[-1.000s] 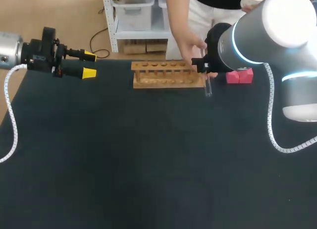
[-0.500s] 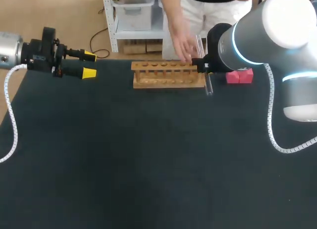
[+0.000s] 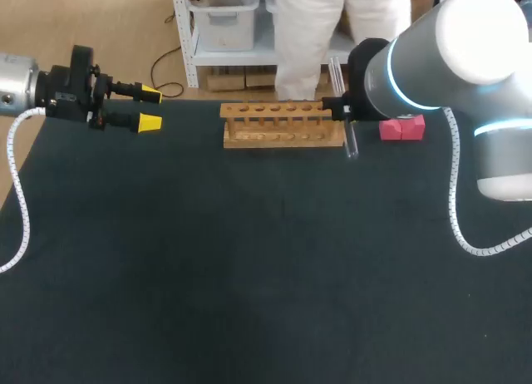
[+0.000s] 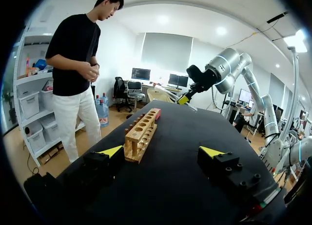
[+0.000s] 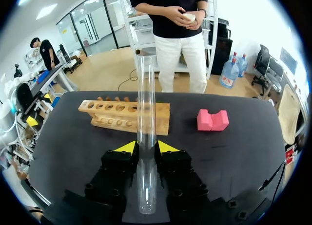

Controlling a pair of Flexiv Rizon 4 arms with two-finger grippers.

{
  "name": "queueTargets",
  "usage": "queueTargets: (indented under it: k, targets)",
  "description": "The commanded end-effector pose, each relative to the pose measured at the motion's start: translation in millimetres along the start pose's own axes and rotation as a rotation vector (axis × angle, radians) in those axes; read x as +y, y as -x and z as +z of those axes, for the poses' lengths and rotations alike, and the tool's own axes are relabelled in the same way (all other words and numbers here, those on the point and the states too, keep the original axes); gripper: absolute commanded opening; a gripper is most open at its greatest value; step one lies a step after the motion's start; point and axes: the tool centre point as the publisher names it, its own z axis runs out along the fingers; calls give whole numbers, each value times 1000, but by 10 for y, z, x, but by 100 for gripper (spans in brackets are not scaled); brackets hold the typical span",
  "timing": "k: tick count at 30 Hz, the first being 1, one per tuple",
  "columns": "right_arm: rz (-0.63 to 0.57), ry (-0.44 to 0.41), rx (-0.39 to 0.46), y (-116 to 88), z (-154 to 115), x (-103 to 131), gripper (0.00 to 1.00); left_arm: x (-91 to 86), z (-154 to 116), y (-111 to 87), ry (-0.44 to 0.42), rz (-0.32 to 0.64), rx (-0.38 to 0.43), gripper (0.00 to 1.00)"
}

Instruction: Grasp the test tube, adjust it, and insert it.

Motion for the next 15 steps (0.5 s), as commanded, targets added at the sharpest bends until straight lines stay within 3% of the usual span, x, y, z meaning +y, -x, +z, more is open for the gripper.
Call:
queueTargets:
  k: [1,15]
  targets:
    - [3,-33,-51,2,123,125,0,2,0,-11,0,3,-3,100]
    - [13,-33,-21,18,462,274,0,2,0,-11,0,3,-3,100]
